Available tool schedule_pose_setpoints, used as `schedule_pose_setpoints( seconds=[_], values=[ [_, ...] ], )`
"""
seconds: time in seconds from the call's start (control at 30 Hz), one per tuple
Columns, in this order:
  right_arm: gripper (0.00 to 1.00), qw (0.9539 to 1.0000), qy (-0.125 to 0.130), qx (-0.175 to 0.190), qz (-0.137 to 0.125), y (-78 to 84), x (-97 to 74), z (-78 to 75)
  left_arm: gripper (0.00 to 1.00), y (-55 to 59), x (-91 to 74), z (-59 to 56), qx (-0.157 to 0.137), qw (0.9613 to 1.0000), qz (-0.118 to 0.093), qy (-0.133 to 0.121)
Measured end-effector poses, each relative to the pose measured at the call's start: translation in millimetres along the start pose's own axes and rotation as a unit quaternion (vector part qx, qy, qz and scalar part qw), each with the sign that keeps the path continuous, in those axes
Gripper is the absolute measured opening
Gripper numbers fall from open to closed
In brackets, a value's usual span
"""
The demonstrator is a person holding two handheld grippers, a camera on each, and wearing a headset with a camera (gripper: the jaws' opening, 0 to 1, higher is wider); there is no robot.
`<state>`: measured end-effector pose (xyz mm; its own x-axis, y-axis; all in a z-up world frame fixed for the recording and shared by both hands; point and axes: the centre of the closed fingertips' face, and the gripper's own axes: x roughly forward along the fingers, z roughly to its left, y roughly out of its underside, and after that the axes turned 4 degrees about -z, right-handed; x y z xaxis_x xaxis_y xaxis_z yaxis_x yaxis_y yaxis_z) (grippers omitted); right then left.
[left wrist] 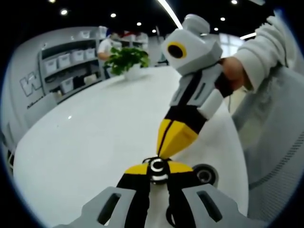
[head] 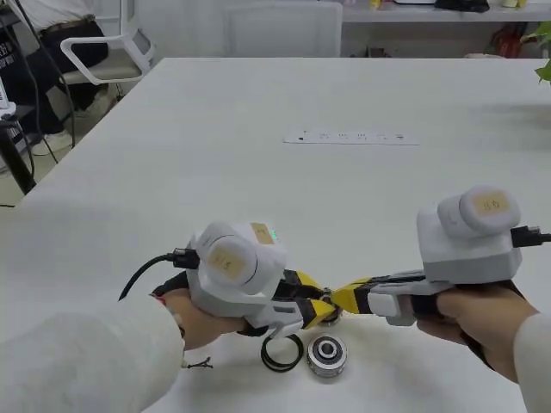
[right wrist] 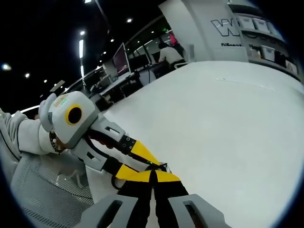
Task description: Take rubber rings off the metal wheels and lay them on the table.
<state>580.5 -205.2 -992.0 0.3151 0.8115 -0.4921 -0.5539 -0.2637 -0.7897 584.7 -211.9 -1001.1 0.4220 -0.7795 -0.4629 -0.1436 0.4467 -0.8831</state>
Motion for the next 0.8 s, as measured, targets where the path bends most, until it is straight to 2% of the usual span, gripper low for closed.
schedule_pose_setpoints(
  seconds=[0.07, 0.13, 0.37, 0.5, 0.67, 0.8],
  values=[
    [0.00, 1.0000, 0.000, 0.001, 0.000, 0.0, 0.0, -0.2, 0.14, -0.1, 0.0, -0.1, 0.000, 1.0000, -0.001, 0.000],
    [0.00, 0.9999, -0.004, 0.010, -0.012, -4.0, -0.4, 1.7, 0.14, -0.2, 0.0, -0.1, 0.000, 1.0000, -0.001, -0.001],
    [0.00, 0.9999, 0.010, 0.012, -0.007, -1.8, -0.7, -3.2, 0.14, -0.2, 0.1, 0.4, -0.003, 1.0000, 0.008, 0.000],
    [0.00, 0.9998, 0.012, 0.017, -0.007, -2.1, -1.0, -3.9, 0.15, -8.6, -3.6, 0.7, 0.010, 0.9999, 0.007, 0.005],
    [0.00, 0.9996, 0.011, 0.024, -0.012, -3.9, -1.5, -3.1, 0.17, -19.1, -10.0, -0.3, 0.008, 0.9999, 0.003, 0.013],
    [0.00, 0.9994, 0.006, 0.028, -0.018, -8.1, -2.1, -0.7, 0.28, -40.1, -18.3, -1.1, 0.014, 0.9996, -0.023, 0.010]
  ],
)
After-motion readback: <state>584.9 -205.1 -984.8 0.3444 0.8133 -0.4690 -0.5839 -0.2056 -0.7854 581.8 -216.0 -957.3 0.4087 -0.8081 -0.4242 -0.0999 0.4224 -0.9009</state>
